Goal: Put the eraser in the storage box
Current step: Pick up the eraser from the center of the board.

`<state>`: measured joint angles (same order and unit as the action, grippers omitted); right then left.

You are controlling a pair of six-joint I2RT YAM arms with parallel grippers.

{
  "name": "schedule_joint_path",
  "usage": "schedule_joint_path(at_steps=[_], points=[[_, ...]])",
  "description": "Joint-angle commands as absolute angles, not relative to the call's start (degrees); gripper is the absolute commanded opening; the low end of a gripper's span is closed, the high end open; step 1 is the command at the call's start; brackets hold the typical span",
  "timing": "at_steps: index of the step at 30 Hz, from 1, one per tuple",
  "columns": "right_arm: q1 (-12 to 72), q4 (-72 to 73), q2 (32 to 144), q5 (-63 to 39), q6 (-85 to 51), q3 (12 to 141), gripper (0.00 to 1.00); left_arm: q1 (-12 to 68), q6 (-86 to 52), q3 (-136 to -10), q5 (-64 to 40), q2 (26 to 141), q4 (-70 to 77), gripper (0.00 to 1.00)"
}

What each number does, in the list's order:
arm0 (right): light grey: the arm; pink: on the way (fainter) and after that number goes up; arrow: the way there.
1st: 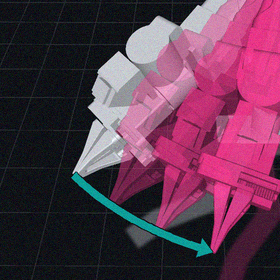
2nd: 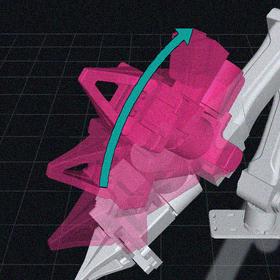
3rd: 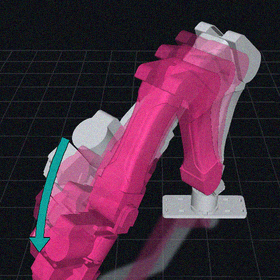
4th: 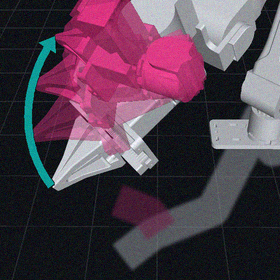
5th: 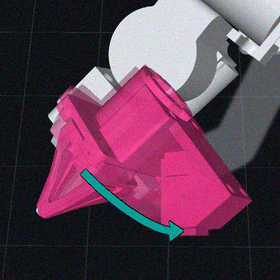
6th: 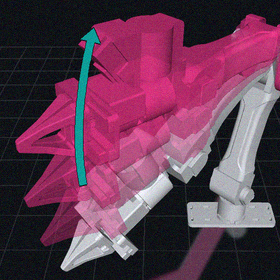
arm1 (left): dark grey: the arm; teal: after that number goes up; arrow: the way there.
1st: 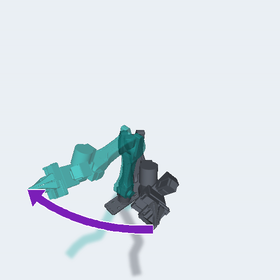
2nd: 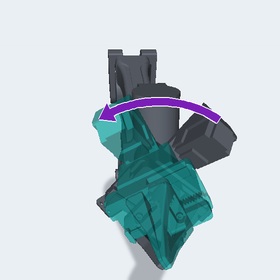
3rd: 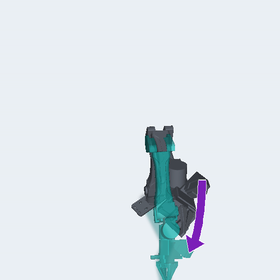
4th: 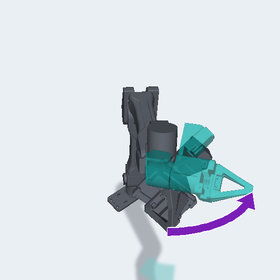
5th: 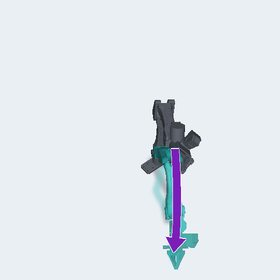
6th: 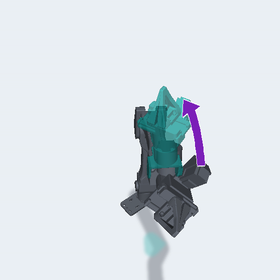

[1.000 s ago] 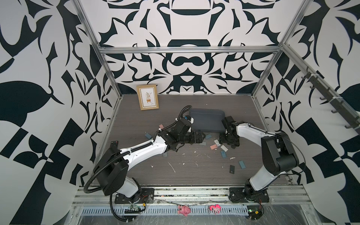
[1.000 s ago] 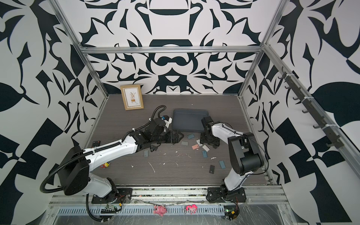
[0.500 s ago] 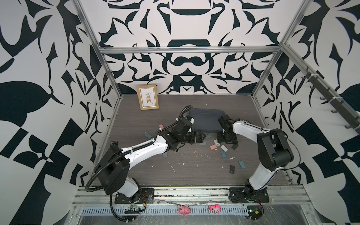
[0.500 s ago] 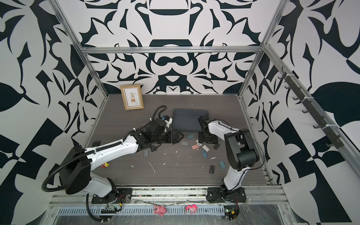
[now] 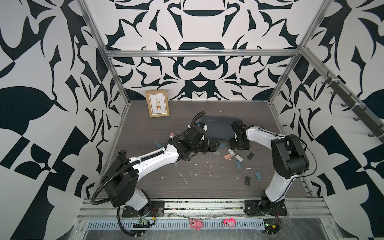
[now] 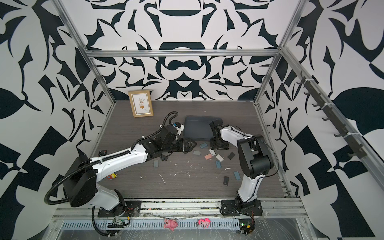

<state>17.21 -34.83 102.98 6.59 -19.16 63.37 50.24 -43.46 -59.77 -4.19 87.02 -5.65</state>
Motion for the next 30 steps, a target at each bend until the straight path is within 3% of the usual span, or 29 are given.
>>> schedule_joint_path(at_steps=[1, 6, 15, 26, 30], points=[[17.67, -32.02, 104.53, 5.34, -18.38, 62.67, 0.59, 50.45, -43.42, -61.87, -3.52, 88.23, -6.67, 0.99], [17.64, -31.17, 105.47, 4.36, -18.85, 62.30, 0.47, 50.45, -42.84, -62.71, -3.13, 88.40, -7.89, 0.99], [17.66, -29.75, 102.15, 3.19, -21.22, 57.74, 0.37, 50.45, -42.54, -63.01, -3.14, 88.24, -8.17, 0.99], [17.65, -31.26, 101.59, 2.15, -26.36, 55.44, 0.36, 50.45, -42.86, -63.93, -3.34, 88.24, -8.83, 0.99], [17.71, -31.33, 99.50, 4.44, -27.90, 54.36, 0.27, 50.45, -42.81, -64.03, -3.25, 88.18, -9.14, 0.99]])
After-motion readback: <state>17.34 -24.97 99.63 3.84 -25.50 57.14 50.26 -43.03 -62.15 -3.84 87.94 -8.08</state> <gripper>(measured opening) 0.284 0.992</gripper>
